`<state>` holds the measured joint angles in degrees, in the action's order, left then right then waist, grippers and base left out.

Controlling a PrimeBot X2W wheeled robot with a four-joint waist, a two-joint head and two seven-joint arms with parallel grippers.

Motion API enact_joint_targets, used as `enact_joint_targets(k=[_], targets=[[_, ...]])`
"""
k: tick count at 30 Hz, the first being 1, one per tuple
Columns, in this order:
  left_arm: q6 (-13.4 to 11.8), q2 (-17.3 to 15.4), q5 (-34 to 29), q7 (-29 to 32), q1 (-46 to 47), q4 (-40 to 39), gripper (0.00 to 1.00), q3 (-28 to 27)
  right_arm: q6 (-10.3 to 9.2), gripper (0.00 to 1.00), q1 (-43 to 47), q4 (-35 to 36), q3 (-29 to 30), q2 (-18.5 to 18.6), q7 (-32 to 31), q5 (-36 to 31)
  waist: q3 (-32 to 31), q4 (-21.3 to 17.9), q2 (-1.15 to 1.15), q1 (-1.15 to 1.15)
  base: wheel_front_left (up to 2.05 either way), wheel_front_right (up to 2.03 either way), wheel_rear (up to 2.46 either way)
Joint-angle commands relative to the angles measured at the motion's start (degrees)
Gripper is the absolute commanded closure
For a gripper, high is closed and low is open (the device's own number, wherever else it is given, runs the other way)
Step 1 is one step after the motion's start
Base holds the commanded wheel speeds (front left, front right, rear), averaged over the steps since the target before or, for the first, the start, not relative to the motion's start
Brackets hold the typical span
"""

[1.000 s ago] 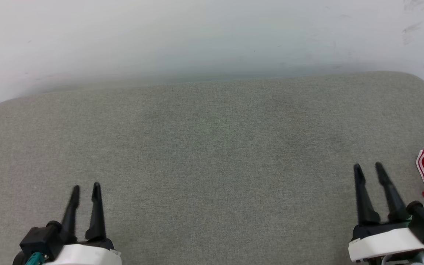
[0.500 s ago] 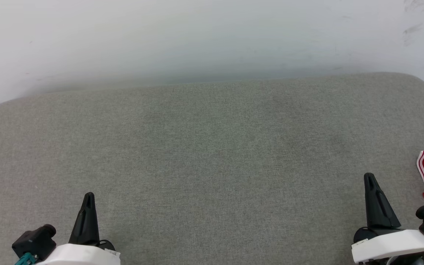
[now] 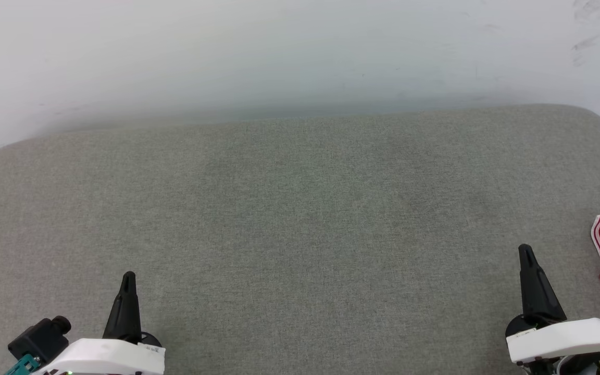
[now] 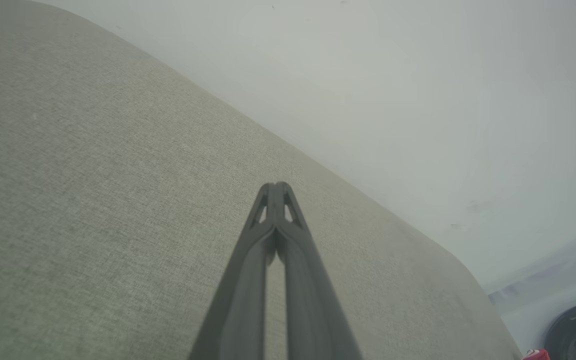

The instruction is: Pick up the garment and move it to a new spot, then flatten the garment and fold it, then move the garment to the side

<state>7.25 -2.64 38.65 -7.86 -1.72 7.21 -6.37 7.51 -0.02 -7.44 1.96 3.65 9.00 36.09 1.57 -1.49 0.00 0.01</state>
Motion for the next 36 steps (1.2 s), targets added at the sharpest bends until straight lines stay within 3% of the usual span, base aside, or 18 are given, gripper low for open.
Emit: enact_joint_targets(k=[1,13,36], targets=[[0.10,-0.16,2.57,0.60,1.86,-0.39,1.00,-0.15,-0.01,1.00,-1.80,0.34,0.09,0.59,-0.50,2.87,-0.03,0.03,0.00,0.00,0.00,0.00,0.00],[0.13,-0.19,13.18,3.48,3.18,1.09,1.00,-0.18,-0.01,1.00,-2.76,-1.01,0.37,0.83,-3.09,14.52,-0.23,0.24,0.00,0.00,0.00,0.00,0.00],[0.19,-0.23,27.09,7.27,5.07,3.04,1.00,-0.20,-0.01,1.00,-4.05,-2.84,0.99,0.92,-6.73,29.54,-0.54,0.58,0.00,0.00,0.00,0.00,0.00]])
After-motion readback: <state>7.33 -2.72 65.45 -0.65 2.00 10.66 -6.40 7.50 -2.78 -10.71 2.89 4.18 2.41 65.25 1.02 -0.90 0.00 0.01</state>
